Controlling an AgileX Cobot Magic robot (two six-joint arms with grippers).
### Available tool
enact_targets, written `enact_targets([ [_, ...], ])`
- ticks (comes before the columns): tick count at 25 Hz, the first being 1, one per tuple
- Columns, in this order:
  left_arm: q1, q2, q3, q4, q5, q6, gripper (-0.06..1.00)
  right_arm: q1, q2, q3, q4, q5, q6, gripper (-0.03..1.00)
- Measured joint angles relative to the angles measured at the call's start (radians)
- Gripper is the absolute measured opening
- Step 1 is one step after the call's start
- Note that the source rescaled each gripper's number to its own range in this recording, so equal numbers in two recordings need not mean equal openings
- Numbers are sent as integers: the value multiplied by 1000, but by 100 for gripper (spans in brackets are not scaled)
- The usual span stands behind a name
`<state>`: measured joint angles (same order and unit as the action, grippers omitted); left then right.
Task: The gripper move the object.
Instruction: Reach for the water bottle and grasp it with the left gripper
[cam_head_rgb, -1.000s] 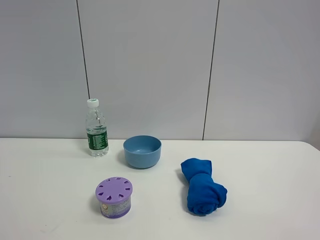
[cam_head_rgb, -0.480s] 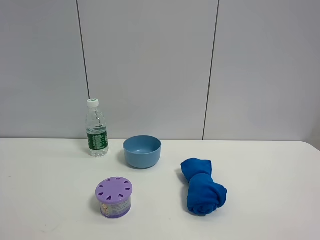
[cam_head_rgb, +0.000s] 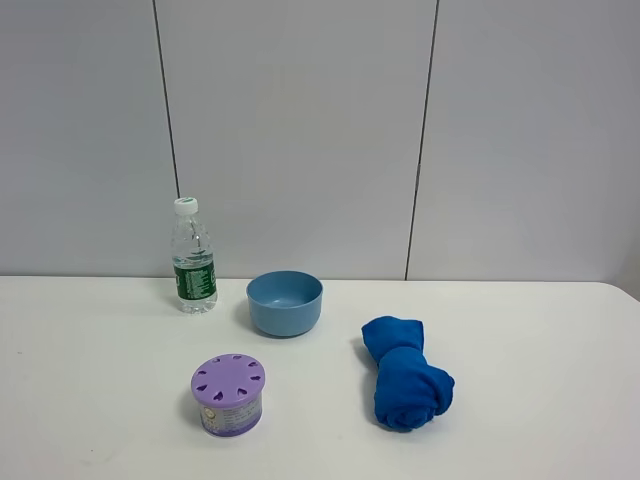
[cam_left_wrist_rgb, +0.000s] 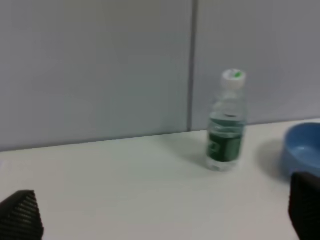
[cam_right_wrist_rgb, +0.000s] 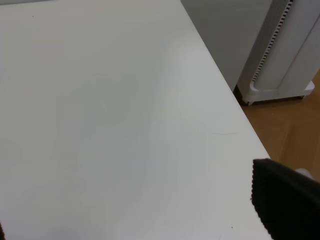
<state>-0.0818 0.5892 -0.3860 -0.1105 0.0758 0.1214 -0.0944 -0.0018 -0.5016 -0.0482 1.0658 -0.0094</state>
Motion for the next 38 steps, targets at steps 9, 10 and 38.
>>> enact_targets([
  [9,-219,451,0,5,-438,0,100,0,0,0,-1,0,0,100],
  [10,-220,524,0,13,-492,0,100,0,0,0,-1,0,0,100],
  [38,-222,1282,-309,184,-988,-155,100,0,0,0,-1,0,0,100],
])
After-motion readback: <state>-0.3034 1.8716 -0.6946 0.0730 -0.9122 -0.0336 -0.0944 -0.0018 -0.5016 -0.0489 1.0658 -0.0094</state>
